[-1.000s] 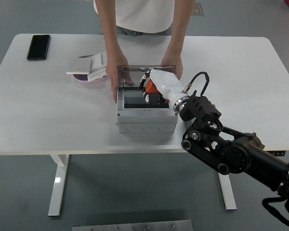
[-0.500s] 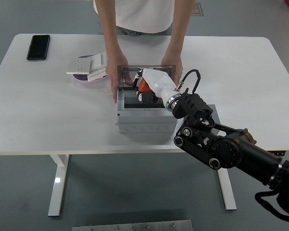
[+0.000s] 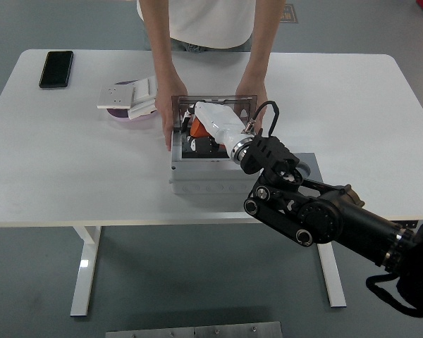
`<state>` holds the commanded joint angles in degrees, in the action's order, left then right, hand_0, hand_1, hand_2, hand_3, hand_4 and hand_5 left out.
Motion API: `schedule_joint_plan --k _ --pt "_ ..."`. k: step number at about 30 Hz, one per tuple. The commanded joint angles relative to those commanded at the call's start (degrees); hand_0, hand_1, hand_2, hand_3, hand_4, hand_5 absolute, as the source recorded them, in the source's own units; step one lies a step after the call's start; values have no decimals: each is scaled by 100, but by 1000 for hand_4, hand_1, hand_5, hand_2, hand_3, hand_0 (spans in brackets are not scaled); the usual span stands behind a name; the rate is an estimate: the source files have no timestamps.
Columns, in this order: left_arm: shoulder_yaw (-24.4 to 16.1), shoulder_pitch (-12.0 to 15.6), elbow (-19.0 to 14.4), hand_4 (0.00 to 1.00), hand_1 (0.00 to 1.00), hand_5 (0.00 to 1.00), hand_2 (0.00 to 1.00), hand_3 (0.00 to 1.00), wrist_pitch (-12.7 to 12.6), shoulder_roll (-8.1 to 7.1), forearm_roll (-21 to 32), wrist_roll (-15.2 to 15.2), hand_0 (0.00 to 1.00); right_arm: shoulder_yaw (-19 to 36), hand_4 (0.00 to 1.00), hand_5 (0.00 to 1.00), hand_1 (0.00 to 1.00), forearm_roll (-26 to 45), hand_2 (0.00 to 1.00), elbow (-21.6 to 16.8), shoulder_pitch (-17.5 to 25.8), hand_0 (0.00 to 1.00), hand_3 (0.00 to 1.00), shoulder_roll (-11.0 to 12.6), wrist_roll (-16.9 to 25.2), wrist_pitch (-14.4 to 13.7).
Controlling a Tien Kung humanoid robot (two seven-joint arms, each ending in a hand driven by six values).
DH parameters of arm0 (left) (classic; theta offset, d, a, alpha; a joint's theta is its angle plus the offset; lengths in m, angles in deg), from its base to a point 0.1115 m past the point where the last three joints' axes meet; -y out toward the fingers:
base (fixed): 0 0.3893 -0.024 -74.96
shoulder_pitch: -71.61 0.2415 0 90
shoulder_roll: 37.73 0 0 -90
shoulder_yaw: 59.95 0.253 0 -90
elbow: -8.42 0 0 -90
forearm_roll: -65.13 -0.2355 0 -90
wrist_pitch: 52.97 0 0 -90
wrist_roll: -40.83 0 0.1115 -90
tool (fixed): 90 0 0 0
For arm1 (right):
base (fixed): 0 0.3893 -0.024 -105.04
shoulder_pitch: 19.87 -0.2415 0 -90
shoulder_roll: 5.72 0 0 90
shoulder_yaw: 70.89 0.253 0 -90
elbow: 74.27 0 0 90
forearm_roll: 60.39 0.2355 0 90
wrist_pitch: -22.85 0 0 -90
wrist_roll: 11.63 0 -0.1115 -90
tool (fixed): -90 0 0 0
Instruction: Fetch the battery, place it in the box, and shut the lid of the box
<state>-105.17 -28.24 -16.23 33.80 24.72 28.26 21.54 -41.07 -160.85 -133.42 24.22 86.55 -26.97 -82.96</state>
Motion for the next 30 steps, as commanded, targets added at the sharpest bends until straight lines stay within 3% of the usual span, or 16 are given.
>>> schedule_joint_plan --k 30 --pt "25 -14 -4 345 747 2 592 500 10 -7 8 9 628 52 174 2 220 296 290 468 8 188 378 -55 329 -397"
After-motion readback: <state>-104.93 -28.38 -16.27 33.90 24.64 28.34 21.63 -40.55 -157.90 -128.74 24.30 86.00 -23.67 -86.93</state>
